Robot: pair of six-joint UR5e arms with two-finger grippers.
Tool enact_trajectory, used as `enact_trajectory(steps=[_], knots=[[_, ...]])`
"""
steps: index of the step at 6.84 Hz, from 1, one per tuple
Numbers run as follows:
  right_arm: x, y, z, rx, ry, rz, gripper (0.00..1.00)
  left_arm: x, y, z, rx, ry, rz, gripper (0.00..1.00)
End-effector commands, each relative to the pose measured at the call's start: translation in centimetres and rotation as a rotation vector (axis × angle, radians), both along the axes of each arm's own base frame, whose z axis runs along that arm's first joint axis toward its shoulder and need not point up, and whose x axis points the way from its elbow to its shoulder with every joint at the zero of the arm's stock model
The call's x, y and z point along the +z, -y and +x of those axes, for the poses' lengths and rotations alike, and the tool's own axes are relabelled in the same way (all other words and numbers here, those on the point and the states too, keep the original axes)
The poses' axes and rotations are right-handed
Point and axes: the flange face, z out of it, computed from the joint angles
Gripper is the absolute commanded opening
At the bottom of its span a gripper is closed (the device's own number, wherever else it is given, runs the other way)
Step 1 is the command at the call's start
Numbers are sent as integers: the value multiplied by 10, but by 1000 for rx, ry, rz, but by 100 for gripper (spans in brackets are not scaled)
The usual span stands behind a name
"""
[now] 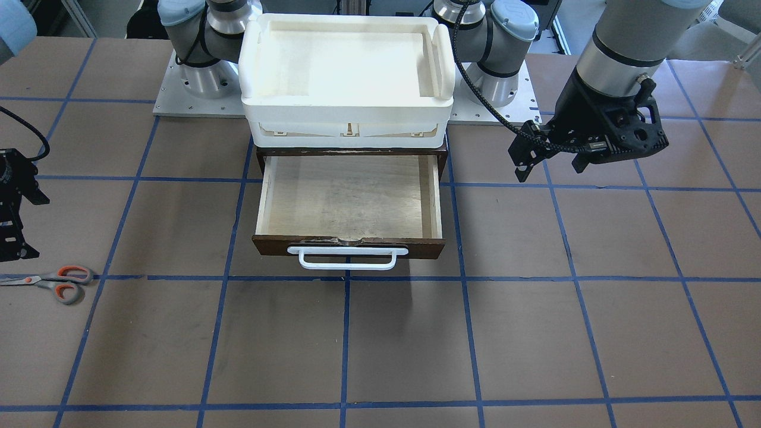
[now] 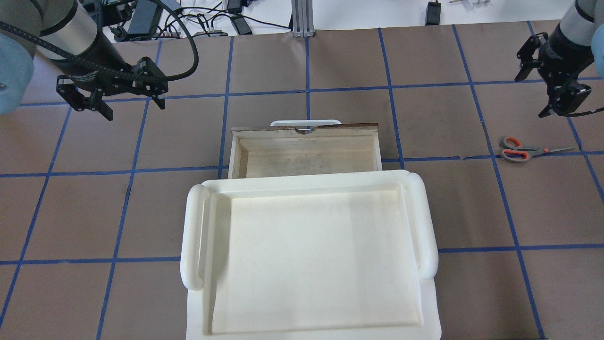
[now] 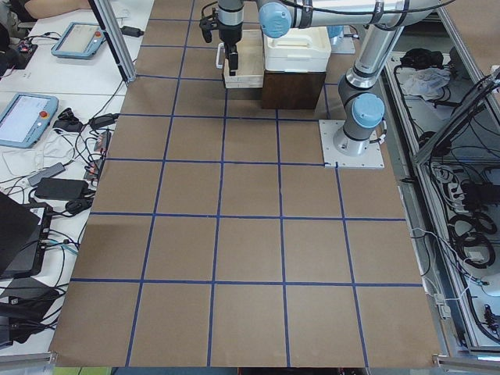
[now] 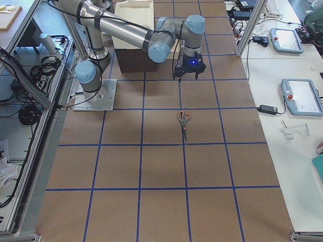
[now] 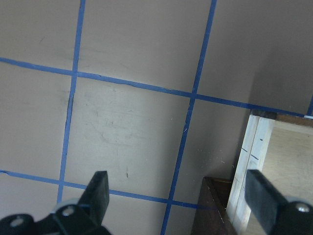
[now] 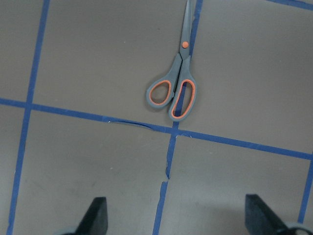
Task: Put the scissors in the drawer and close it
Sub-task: 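Move the right gripper toward the grey-and-orange scissors beside the drawer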
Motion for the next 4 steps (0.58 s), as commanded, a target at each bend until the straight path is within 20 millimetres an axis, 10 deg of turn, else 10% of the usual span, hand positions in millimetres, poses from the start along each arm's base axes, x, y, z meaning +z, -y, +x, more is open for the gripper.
enact_trajectory(steps=[1, 4], knots=[[-43, 0, -67, -123, 82, 36, 100, 0, 0, 0, 2, -2, -2, 100], [-126, 28, -105, -142, 7, 69, 100, -2, 1, 0, 3, -3, 1, 100]])
